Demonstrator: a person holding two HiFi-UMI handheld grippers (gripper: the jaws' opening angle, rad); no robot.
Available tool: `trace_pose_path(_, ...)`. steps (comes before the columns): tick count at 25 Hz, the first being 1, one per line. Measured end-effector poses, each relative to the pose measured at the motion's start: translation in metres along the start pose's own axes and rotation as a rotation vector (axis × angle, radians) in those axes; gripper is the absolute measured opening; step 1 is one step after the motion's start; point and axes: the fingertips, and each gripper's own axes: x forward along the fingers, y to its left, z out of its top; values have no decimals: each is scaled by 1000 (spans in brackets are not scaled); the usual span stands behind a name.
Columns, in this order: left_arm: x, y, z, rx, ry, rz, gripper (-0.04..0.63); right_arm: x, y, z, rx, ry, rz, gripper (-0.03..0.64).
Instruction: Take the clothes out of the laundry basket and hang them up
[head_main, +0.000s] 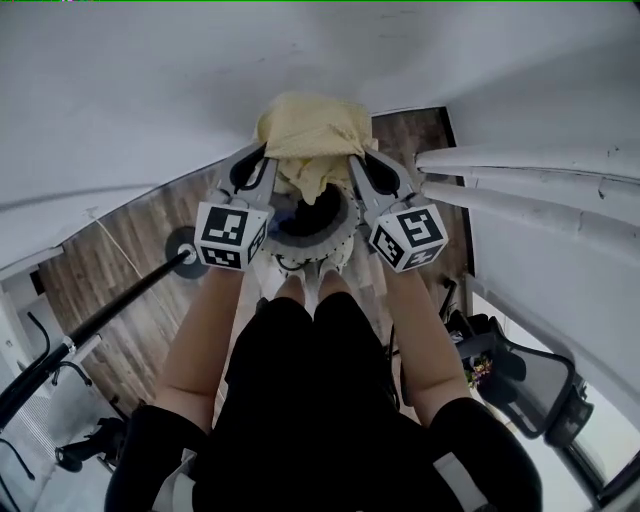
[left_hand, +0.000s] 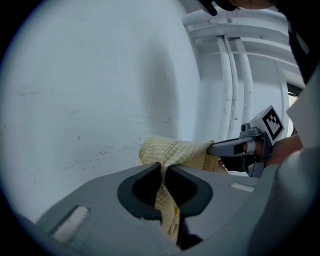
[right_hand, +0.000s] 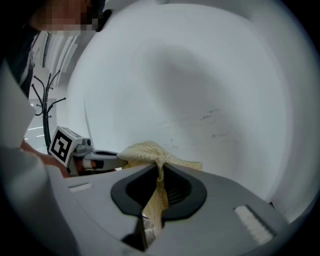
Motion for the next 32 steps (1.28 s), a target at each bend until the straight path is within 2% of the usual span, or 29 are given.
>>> trace_pose_path(10, -113, -17, 100, 37, -199, 16, 20, -51, 95, 112, -93, -157, 52, 29)
trace_pose_path(15, -161, -26, 126, 30, -265, 47, 20, -74, 132, 139, -142, -195, 92, 29)
trace_pose_path(21, -216, -44, 137, 14, -313, 157, 20, -101, 173, 149, -178, -212, 197, 29)
trace_pose_path(26, -285, -68, 135, 17, -342, 275, 20, -132, 222, 146, -192, -214, 338, 29)
trace_pose_path(32, -333, -89, 123, 15, -348, 421, 20, -151, 254, 133, -201, -201, 484, 29)
